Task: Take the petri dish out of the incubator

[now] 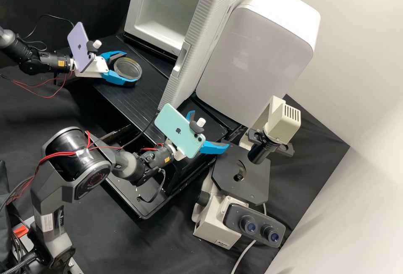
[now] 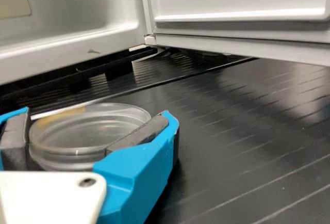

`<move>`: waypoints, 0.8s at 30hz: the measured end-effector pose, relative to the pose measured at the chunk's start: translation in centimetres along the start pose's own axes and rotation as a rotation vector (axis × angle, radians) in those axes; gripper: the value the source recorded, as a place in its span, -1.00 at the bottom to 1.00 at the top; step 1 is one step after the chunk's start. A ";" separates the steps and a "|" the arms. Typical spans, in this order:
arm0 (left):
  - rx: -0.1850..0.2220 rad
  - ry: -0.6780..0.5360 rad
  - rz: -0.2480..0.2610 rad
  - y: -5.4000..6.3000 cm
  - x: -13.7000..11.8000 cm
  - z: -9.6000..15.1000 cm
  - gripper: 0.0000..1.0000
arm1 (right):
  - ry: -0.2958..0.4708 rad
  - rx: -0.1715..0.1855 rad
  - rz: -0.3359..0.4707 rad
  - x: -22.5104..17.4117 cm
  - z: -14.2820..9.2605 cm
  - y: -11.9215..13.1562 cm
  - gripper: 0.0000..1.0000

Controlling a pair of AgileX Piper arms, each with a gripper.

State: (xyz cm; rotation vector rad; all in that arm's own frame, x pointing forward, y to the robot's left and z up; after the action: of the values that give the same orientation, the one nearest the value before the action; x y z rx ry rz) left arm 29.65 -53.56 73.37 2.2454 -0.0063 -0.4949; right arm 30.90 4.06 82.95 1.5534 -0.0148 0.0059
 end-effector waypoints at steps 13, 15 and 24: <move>0.098 0.030 0.043 -0.2 -0.5 0.4 1.00 | 0.000 0.000 0.000 0.0 0.0 0.0 1.00; 0.105 0.032 0.047 -0.3 -0.6 0.4 1.00 | 0.000 0.000 0.000 0.0 0.0 0.0 1.00; 0.136 0.030 0.091 -0.4 -1.1 0.8 1.00 | 0.000 0.000 0.000 0.0 0.0 0.0 1.00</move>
State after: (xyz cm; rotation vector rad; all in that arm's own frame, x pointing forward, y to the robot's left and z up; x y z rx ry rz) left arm 28.26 -53.67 72.95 2.3729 -0.1298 -0.4229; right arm 30.90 4.06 82.95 1.5534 -0.0148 0.0059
